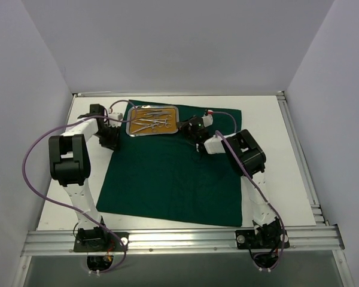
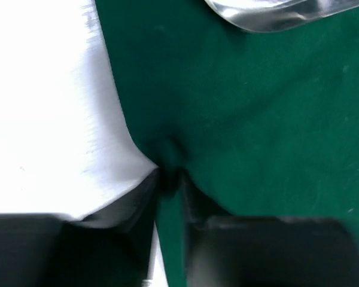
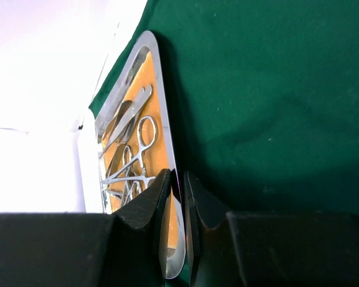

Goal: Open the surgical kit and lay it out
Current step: Adjust the container in the surgical kit.

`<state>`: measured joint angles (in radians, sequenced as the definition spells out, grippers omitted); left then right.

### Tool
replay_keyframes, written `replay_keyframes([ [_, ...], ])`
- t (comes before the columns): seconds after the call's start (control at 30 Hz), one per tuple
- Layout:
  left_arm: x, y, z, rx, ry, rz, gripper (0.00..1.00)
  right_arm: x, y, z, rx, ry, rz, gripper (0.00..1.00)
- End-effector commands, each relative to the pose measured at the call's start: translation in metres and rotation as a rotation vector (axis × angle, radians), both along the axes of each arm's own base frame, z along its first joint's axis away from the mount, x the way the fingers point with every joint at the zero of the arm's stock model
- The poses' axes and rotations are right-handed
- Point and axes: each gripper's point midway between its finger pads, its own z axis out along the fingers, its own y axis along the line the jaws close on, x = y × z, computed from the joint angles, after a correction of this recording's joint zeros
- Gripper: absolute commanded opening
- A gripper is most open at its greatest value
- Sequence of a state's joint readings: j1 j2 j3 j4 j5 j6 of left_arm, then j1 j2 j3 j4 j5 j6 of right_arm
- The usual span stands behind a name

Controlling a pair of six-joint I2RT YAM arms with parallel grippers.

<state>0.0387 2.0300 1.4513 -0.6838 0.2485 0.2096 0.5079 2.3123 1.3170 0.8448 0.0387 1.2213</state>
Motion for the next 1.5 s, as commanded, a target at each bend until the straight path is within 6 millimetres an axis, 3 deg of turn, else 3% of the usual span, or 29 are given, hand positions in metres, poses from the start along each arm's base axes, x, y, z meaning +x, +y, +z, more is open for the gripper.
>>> replay_keyframes([
  [0.0, -0.025, -0.017, -0.020, -0.070, 0.084, -0.036, 0.23, 0.018, -0.001, 0.013, 0.041, -0.051, -0.114, 0.00],
  [0.03, -0.028, -0.018, -0.021, -0.077, 0.090, -0.037, 0.11, 0.019, 0.001, 0.014, 0.042, -0.056, -0.124, 0.00],
  [0.1, -0.031, -0.020, -0.023, -0.088, 0.098, -0.038, 0.03, 0.022, 0.006, 0.018, 0.039, -0.070, -0.135, 0.00],
  [0.2, -0.040, -0.024, -0.027, -0.111, 0.116, -0.050, 0.02, 0.026, 0.013, 0.024, 0.026, -0.095, -0.153, 0.00],
  [0.4, -0.054, -0.026, -0.027, -0.128, 0.135, -0.065, 0.02, 0.030, 0.023, 0.014, 0.046, -0.082, -0.157, 0.00],
  [0.7, -0.068, -0.016, -0.024, -0.121, 0.140, -0.058, 0.02, 0.022, 0.008, 0.014, -0.007, -0.087, -0.165, 0.01],
  [0.73, -0.067, -0.016, -0.024, -0.119, 0.137, -0.058, 0.02, 0.020, 0.013, 0.020, -0.007, -0.095, -0.134, 0.07],
  [0.77, -0.068, -0.015, -0.024, -0.119, 0.140, -0.058, 0.02, 0.021, 0.016, 0.024, -0.031, -0.110, -0.106, 0.19],
  [0.9, -0.070, -0.014, -0.024, -0.120, 0.137, -0.058, 0.02, 0.018, 0.019, 0.047, -0.136, -0.144, -0.032, 0.37],
  [1.03, -0.074, -0.009, -0.020, -0.118, 0.136, -0.052, 0.02, 0.008, -0.004, 0.077, -0.250, -0.157, -0.012, 0.47],
  [1.13, -0.079, -0.006, -0.017, -0.102, 0.142, -0.068, 0.02, -0.002, -0.023, 0.080, -0.308, -0.137, 0.042, 0.49],
  [1.17, -0.079, -0.006, -0.015, -0.099, 0.140, -0.075, 0.03, 0.004, -0.041, 0.078, -0.324, -0.118, 0.040, 0.49],
  [1.23, -0.082, -0.005, -0.006, -0.091, 0.135, -0.095, 0.21, 0.000, -0.055, 0.069, -0.384, -0.053, 0.119, 0.49],
  [1.27, -0.080, -0.004, -0.002, -0.085, 0.123, -0.102, 0.41, 0.005, -0.073, 0.067, -0.426, -0.029, 0.110, 0.49],
  [1.37, -0.075, 0.003, 0.019, -0.039, 0.068, -0.115, 0.56, 0.002, -0.110, 0.061, -0.654, 0.060, 0.132, 0.56],
  [1.47, -0.070, 0.006, 0.049, -0.009, -0.008, -0.138, 0.59, 0.007, -0.151, 0.055, -0.807, 0.146, 0.151, 0.59],
])
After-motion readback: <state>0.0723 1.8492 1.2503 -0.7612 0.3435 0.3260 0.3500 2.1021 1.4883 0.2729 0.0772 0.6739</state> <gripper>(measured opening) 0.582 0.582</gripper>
